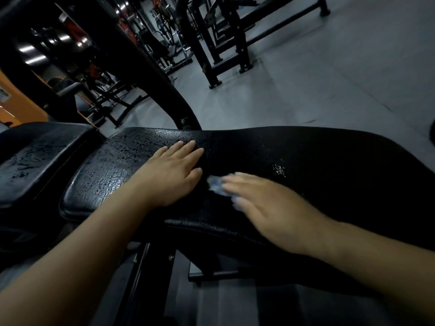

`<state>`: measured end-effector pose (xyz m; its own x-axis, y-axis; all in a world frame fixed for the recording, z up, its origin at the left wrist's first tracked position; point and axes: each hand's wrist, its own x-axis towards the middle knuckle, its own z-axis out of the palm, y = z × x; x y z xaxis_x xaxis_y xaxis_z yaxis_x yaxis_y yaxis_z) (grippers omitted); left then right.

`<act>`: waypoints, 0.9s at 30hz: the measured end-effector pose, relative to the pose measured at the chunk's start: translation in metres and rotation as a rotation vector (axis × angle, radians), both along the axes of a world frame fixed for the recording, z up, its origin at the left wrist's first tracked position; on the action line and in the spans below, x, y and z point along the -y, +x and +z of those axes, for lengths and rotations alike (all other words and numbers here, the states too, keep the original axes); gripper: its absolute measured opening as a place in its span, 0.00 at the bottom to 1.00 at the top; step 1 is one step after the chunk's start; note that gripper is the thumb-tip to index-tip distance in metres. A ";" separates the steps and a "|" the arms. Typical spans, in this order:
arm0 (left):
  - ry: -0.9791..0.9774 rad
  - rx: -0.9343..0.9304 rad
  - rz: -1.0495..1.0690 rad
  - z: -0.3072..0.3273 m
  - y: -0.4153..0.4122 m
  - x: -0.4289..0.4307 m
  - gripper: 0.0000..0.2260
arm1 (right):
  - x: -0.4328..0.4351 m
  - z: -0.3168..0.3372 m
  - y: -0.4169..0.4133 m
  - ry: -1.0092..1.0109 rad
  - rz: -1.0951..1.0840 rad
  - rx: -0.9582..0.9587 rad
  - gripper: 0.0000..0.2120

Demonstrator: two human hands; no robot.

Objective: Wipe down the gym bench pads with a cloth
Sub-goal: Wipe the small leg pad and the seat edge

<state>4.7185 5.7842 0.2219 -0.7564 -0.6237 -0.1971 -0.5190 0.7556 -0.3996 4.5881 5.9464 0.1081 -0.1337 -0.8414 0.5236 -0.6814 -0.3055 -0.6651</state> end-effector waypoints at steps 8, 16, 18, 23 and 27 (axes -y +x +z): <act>0.041 -0.026 0.013 -0.001 -0.003 -0.007 0.33 | 0.017 -0.004 0.000 0.120 -0.185 -0.020 0.22; 0.070 -0.014 -0.113 -0.042 -0.026 -0.067 0.29 | -0.012 -0.032 -0.048 0.263 -0.310 0.044 0.21; 0.056 -0.019 -0.101 -0.043 -0.028 -0.066 0.29 | 0.002 -0.022 -0.038 0.239 -0.361 0.003 0.22; 0.047 -0.037 -0.111 -0.043 -0.026 -0.068 0.29 | -0.048 -0.036 -0.034 0.166 -0.137 -0.058 0.23; 0.054 -0.051 -0.091 -0.042 -0.030 -0.067 0.30 | 0.045 -0.033 -0.098 0.264 -0.360 -0.010 0.22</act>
<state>4.6888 5.8510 0.1795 -0.8197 -0.5411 -0.1880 -0.4656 0.8205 -0.3316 4.4900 5.9012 0.0747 -0.4387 -0.8470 0.3001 -0.7200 0.1315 -0.6815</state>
